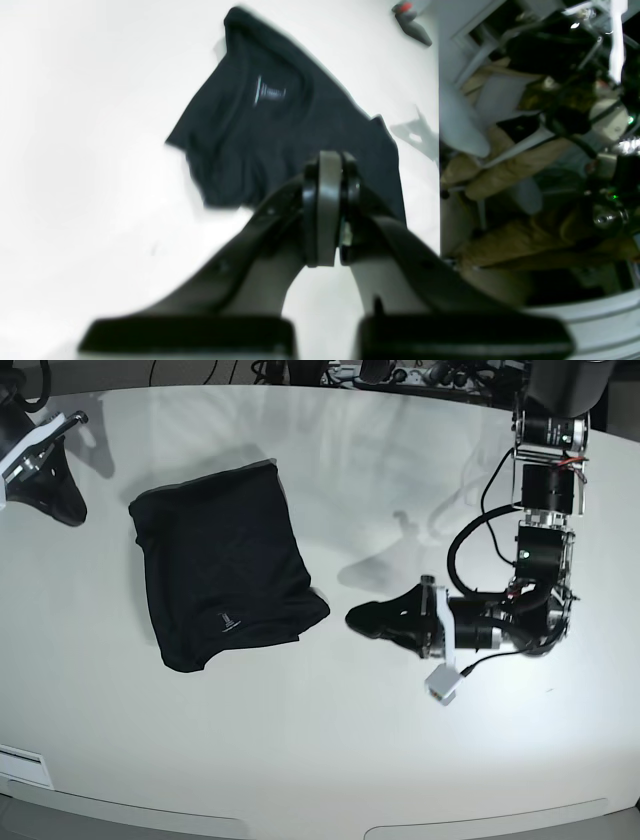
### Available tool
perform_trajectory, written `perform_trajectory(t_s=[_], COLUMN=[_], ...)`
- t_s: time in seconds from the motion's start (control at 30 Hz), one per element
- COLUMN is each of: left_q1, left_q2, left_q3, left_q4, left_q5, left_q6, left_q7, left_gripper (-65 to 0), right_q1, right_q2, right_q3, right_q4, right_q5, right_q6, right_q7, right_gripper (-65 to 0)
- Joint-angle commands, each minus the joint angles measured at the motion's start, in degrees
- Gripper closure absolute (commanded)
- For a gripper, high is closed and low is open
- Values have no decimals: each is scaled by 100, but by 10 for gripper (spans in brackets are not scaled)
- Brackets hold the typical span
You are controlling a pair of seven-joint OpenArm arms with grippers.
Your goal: Fold the T-shirt properly
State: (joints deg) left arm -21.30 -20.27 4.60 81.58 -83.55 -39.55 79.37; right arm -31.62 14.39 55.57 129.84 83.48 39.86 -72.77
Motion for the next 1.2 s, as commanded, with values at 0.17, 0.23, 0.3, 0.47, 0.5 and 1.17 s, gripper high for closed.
perform_trajectory(t_s=[0.17, 0.23, 0.3, 0.47, 0.5, 1.17], left_q1=[1255, 1705, 2173, 3670, 4024, 9136], left_q2=[-881, -1178, -1488, -2114, -2210, -1346], left_q3=[-17, -17, -31, -446, -608, -2260], left_q4=[1799, 2299, 2780, 3899, 4092, 3598], left_q5=[-145, -145, -145, -145, -145, 2037], left_q6=[-45, -45, -45, -4, 44, 20], left_q7=[63, 63, 63, 63, 63, -1106], left_gripper=[0, 0, 0, 0, 0, 0], right_q1=[-767, -1005, -1303, -2114, -2275, -4266], right_q2=[-37, -39, -39, -59, -74, -590], right_q3=[461, 529, 533, 533, 533, -1532], right_q4=[83, 83, 83, 83, 83, -1587], right_q5=[152, 152, 152, 152, 152, -883], right_q6=[14, 14, 14, 14, 14, 14], right_q7=[-168, -173, -212, -439, -496, -136], right_gripper=[0, 0, 0, 0, 0, 0])
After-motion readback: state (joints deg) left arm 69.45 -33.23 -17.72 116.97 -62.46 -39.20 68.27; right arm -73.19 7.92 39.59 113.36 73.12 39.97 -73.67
